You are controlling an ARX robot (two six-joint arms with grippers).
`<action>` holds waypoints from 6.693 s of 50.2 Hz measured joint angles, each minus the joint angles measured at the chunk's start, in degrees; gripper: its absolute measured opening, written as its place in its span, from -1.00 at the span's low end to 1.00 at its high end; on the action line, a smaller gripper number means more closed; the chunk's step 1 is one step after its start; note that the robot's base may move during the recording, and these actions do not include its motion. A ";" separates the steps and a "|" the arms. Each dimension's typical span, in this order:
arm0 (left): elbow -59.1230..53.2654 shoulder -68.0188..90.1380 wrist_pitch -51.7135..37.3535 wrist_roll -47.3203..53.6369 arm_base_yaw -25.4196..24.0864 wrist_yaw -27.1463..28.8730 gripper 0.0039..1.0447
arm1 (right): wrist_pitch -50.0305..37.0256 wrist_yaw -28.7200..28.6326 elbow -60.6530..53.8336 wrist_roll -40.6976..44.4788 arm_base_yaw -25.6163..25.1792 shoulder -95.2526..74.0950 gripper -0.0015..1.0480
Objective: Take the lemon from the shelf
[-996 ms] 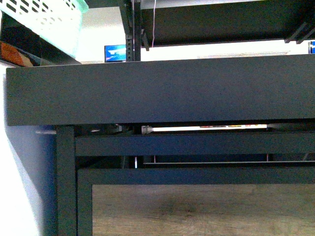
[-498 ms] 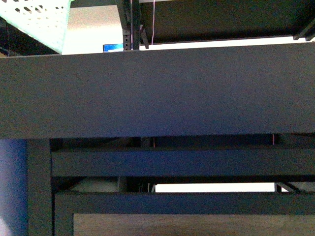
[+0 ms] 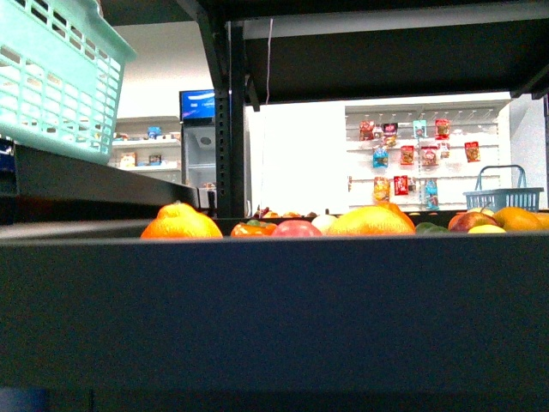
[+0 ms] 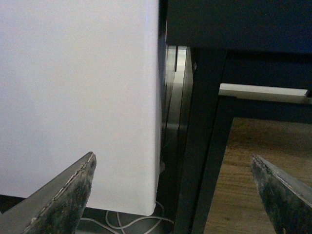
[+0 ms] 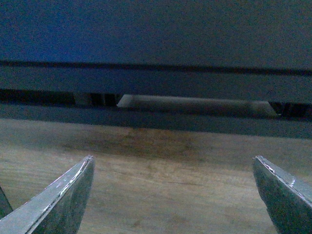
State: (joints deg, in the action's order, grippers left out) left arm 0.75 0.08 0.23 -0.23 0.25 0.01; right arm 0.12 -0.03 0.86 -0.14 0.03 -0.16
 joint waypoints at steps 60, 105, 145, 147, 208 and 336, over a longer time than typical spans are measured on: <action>0.00 0.02 0.00 0.00 0.00 0.02 0.86 | -0.02 0.00 0.00 -0.02 0.00 0.00 0.85; 46.18 70.69 -9.49 -65.16 -17.11 -16.83 0.86 | -0.02 0.00 0.00 -0.02 0.00 0.00 0.85; 73.61 104.32 -23.12 -71.43 -13.31 -15.76 0.86 | -0.02 0.00 0.00 -0.02 0.00 0.00 0.85; 74.71 105.13 -22.64 -71.36 -13.16 -15.34 0.86 | -0.02 0.00 0.00 -0.02 0.00 0.00 0.85; 74.93 98.16 -15.85 -57.88 -4.74 -19.63 -0.86 | -0.02 0.00 0.00 -0.02 0.00 0.00 0.85; 86.20 116.06 -18.38 -55.12 31.15 -21.92 -0.86 | -22.08 -0.35 69.31 9.77 -14.19 -141.48 0.85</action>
State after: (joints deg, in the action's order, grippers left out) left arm 86.96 116.14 -18.15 -55.35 31.40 -21.91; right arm -21.96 -0.38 70.17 9.63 -14.15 -141.64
